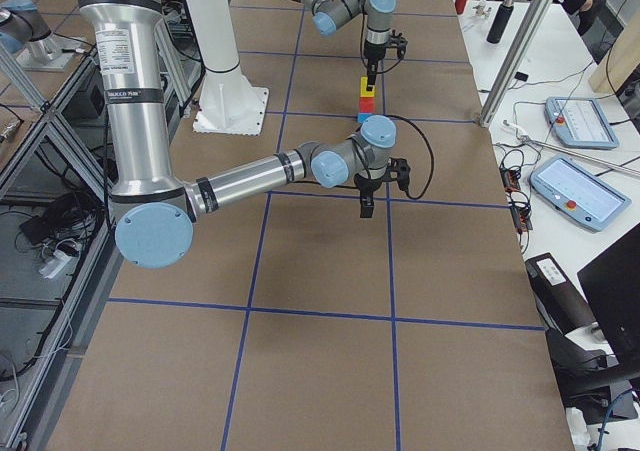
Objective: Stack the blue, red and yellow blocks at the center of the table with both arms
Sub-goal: 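Lower the yellow cube onto the red cube with the left gripper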
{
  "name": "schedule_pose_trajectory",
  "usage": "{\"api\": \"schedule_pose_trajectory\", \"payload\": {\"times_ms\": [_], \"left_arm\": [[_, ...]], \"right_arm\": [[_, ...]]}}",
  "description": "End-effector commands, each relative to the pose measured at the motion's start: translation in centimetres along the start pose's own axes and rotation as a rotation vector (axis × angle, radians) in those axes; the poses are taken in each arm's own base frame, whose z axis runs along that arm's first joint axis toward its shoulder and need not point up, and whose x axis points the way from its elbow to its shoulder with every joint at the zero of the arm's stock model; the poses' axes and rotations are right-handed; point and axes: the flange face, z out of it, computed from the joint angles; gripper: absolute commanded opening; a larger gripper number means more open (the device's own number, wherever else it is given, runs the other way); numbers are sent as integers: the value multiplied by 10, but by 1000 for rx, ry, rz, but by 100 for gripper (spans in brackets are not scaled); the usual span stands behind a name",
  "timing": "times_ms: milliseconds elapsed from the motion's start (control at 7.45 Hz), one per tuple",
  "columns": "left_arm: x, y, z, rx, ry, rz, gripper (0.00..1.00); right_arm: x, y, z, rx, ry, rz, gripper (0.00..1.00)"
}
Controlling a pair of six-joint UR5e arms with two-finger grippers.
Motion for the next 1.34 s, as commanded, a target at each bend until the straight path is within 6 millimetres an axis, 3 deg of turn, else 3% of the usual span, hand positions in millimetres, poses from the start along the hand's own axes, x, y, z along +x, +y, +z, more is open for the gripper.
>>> {"api": "schedule_pose_trajectory", "payload": {"times_ms": [0,1208], "left_arm": [[0,-2,7,1,2,-28,0],[-3,-7,16,4,4,-70,0]], "right_arm": [[0,0,0,-1,0,-1,99],[-2,-1,-1,2,0,-1,99]]}}
